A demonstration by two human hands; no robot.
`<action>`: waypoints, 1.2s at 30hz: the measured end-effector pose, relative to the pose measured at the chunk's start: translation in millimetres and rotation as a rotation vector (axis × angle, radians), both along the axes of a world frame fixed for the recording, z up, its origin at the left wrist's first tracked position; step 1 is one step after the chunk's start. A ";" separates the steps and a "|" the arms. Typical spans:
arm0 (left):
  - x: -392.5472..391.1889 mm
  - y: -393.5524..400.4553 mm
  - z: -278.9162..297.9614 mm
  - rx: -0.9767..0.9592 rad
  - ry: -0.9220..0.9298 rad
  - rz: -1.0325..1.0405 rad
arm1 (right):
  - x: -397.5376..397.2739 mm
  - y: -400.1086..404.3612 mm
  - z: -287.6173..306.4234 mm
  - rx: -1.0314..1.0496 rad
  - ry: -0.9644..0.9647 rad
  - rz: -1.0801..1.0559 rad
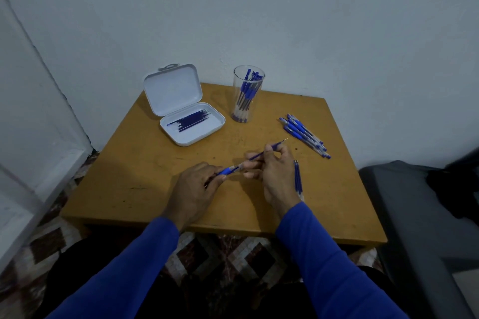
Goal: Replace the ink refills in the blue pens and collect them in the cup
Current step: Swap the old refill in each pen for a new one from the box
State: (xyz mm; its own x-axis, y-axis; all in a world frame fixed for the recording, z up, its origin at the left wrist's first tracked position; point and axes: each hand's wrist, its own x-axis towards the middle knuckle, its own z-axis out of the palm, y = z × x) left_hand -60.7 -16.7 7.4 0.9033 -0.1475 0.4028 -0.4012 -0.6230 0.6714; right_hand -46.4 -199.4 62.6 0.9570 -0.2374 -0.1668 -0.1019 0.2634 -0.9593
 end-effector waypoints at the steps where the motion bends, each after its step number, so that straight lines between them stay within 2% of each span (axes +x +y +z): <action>1: 0.2 0.1 -0.5 -0.004 0.007 0.003 | -0.2 -1.2 1.4 -0.018 0.007 -0.024; 4: 0.2 -0.7 -1.3 -0.014 0.028 0.013 | -1.5 -6.4 -1.0 -0.174 0.036 -0.042; 10: 0.4 -2.3 0.2 0.001 0.061 0.049 | -4.3 -19.5 -15.1 -0.878 0.065 -0.095; 13: 0.7 -2.7 0.3 0.007 0.062 0.067 | -6.2 -32.9 -17.2 -1.077 0.140 -0.076; 19: 6.9 -12.0 1.4 0.001 0.075 0.121 | -10.2 -55.9 -22.0 -1.206 0.223 -0.013; 30: 4.1 -13.1 0.1 0.008 0.060 0.129 | -9.4 -57.6 -24.2 -1.271 0.206 -0.003; 36: 3.2 -13.0 0.5 0.019 0.043 0.124 | -11.8 -59.5 -25.8 -1.432 0.164 -0.032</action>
